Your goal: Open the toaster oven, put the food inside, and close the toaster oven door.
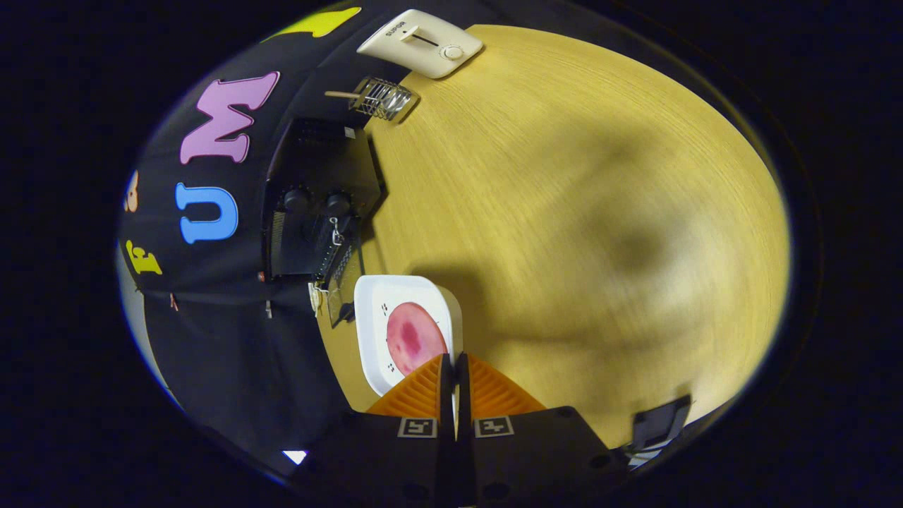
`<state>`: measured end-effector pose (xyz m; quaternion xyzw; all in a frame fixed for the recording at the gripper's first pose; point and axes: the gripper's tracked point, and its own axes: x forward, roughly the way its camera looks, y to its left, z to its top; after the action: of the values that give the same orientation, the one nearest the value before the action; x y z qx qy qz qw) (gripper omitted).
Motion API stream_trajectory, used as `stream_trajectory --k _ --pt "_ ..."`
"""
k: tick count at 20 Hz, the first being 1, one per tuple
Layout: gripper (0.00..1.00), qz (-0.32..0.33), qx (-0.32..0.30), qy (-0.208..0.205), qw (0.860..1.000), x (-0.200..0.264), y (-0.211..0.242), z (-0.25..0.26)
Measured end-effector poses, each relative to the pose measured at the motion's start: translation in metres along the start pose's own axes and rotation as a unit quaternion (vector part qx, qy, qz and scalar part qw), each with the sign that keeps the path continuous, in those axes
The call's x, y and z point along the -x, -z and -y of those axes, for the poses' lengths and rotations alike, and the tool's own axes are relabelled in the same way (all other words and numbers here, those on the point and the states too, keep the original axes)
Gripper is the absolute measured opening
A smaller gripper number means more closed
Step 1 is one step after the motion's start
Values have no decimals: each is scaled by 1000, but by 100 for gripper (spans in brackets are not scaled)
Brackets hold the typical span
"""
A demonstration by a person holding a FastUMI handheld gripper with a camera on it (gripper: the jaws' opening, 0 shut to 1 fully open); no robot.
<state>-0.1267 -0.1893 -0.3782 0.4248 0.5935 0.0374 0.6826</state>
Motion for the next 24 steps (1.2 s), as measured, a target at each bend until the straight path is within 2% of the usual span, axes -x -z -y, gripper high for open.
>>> stream_trajectory --k 4,8,16,24 --pt "5 55 -77 -27 995 -19 44 -66" --pt "5 134 -147 -35 979 -65 52 -125" --pt "5 255 -248 -29 934 -155 8 -206" --pt "5 310 -318 -31 896 -218 -51 -226"
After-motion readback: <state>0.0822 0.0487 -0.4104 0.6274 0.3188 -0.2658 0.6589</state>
